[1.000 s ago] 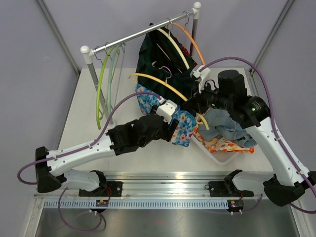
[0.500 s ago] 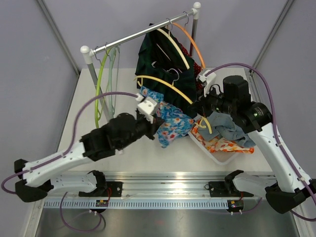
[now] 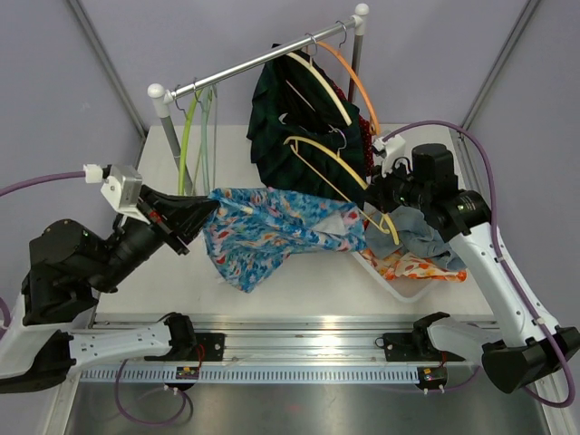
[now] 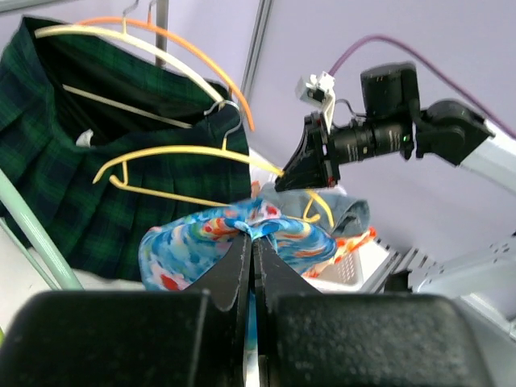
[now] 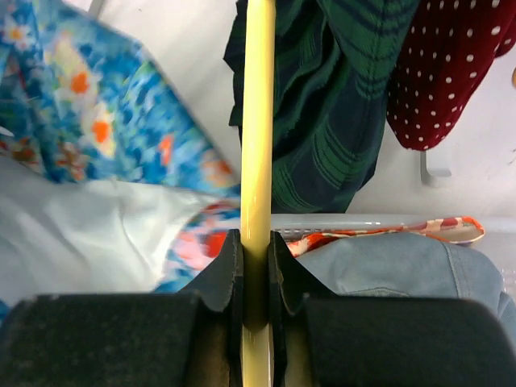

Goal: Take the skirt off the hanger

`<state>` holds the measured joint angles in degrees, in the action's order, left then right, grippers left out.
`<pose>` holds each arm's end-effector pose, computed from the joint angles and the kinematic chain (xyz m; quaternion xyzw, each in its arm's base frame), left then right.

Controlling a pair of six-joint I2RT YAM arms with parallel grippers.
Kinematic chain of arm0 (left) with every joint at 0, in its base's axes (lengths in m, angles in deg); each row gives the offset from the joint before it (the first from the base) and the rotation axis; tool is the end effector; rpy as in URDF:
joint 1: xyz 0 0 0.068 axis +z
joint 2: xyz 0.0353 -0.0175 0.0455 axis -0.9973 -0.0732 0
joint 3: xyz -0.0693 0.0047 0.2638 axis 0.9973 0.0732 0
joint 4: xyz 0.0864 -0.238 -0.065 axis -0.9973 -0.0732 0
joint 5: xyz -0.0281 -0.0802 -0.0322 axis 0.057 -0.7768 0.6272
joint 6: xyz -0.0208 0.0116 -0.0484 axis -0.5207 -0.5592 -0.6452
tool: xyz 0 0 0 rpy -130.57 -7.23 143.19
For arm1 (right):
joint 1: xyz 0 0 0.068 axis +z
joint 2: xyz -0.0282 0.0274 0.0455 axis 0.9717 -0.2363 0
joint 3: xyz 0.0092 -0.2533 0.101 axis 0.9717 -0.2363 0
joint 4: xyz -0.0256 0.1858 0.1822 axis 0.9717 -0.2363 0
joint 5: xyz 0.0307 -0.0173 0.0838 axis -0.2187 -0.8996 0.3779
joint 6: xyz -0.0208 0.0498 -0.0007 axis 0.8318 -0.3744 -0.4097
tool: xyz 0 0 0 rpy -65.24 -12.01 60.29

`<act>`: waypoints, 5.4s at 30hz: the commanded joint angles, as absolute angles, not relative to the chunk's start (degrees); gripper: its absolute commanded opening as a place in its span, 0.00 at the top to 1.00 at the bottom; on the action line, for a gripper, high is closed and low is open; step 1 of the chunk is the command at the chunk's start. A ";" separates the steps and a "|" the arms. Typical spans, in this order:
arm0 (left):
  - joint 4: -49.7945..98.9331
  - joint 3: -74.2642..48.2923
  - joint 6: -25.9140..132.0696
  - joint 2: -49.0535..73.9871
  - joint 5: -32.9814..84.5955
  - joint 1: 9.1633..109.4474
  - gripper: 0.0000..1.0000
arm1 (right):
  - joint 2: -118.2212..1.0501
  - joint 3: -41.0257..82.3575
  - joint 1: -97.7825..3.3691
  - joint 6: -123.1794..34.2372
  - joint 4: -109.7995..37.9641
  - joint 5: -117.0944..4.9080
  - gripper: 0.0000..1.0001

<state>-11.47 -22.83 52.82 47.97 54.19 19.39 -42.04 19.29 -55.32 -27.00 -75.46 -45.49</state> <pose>0.0374 -0.0550 0.5068 0.1783 0.6336 -0.3807 0.6494 0.2115 0.0931 0.3978 -0.3096 0.8028 0.1813 0.4762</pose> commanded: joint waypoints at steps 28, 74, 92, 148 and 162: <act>8.23 -8.32 55.69 27.93 52.09 24.81 0.90 | -47.11 32.82 -51.39 -20.61 -81.28 -36.48 1.00; -19.90 3.37 44.27 67.66 48.66 24.81 0.01 | -83.33 83.29 -28.88 -21.75 -77.33 -75.07 1.00; -16.82 6.71 42.51 68.71 47.96 24.90 0.01 | -92.47 91.38 -26.50 -22.37 -79.97 -75.78 1.00; -15.06 13.04 45.94 71.79 51.21 24.90 0.01 | -64.53 11.03 -35.73 1.19 -63.79 -41.96 1.00; -15.06 9.97 45.85 71.35 51.91 24.81 0.01 | -48.17 44.77 -41.69 -7.58 -85.33 -47.18 1.00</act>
